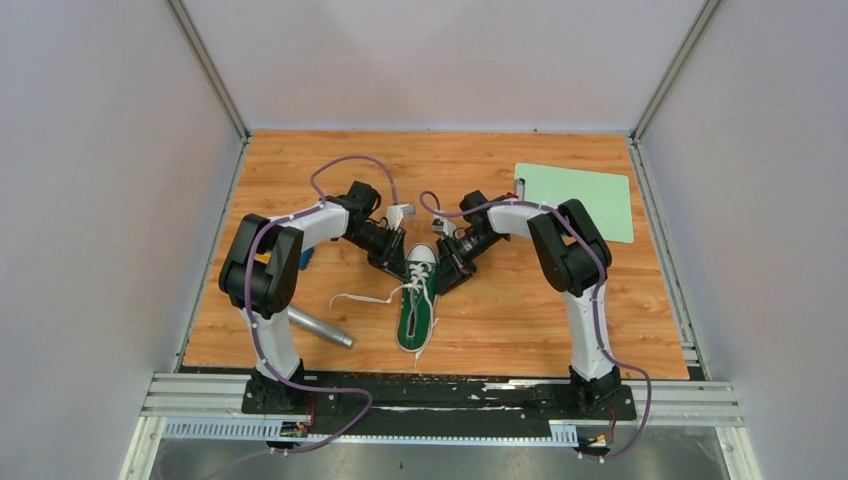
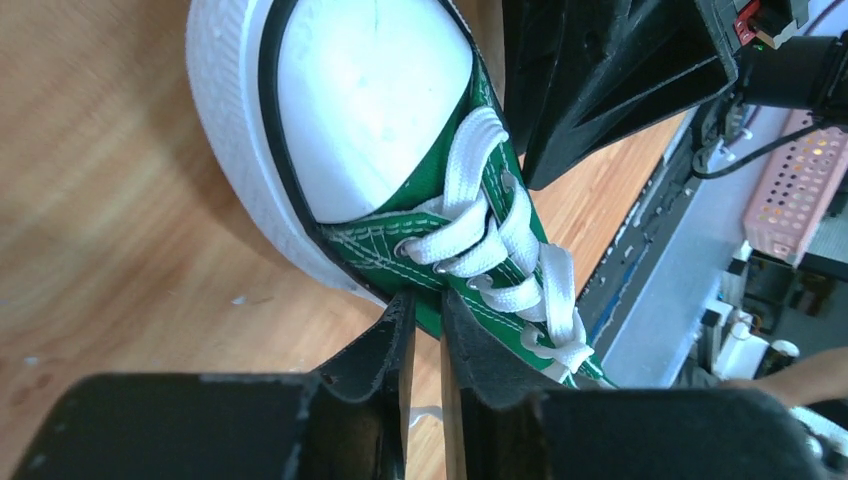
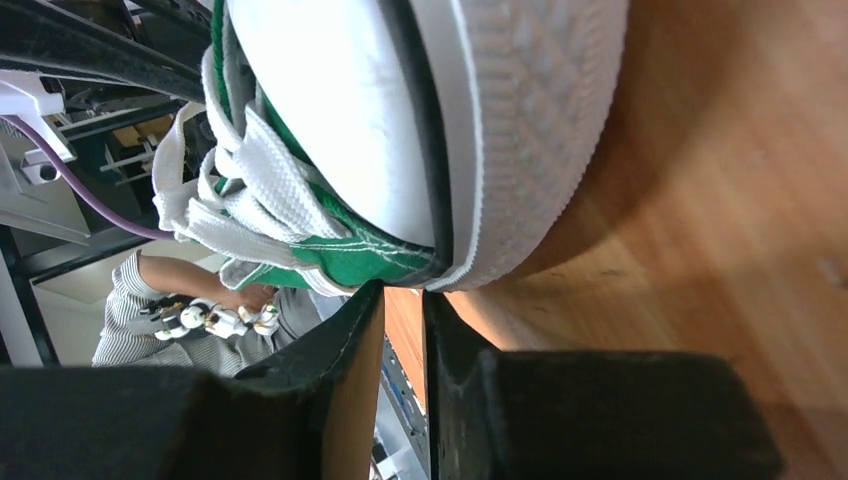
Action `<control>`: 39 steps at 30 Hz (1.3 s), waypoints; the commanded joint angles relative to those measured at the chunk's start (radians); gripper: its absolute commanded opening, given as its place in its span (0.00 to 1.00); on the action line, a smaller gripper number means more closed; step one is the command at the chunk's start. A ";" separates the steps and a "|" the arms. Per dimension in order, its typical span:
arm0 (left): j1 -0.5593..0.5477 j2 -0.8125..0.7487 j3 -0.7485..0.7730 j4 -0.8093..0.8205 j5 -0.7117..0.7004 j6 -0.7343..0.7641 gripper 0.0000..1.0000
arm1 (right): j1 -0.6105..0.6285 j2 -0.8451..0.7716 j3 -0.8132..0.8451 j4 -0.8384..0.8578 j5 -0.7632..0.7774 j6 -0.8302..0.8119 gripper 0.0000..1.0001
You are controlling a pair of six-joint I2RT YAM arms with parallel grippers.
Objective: Tie the shoes
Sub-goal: Tie the shoelace on the shoe.
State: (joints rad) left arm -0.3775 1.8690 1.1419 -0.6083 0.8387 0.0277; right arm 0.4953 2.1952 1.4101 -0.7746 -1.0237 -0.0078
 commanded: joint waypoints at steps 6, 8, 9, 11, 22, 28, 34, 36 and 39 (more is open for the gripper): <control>0.081 -0.157 0.106 -0.089 -0.096 0.114 0.33 | -0.121 -0.270 -0.064 0.113 0.133 -0.067 0.39; 0.107 -0.241 0.129 -0.155 -0.128 0.172 0.36 | -0.174 -0.379 -0.053 0.063 0.172 -0.109 0.43; 0.112 -0.301 0.136 -0.198 -0.142 0.199 0.36 | -0.205 -0.426 -0.042 0.043 0.194 -0.121 0.44; 0.116 -0.413 0.138 -0.224 -0.144 0.286 0.39 | -0.246 -0.558 -0.041 0.046 0.260 -0.147 0.46; 0.115 -0.760 -0.048 -0.079 -0.101 0.299 0.73 | -0.284 -0.839 -0.251 0.351 0.003 -0.068 0.74; 0.112 -0.562 0.017 -0.293 -0.067 0.369 0.59 | -0.122 -0.721 -0.419 0.407 0.125 0.046 0.64; 0.112 -0.573 -0.067 -0.178 -0.035 0.330 0.61 | 0.094 -0.607 -0.488 0.455 0.161 0.042 0.63; 0.111 -0.555 -0.066 -0.174 -0.024 0.324 0.61 | 0.130 -0.550 -0.488 0.467 0.170 0.055 0.62; 0.112 -0.537 -0.059 -0.172 -0.012 0.324 0.61 | 0.162 -0.474 -0.483 0.484 0.175 0.079 0.62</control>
State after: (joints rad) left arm -0.2661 1.3346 1.0721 -0.8093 0.7773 0.3473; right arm 0.6361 1.6356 0.9043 -0.3500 -0.8646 0.0311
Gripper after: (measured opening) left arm 0.607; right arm 0.623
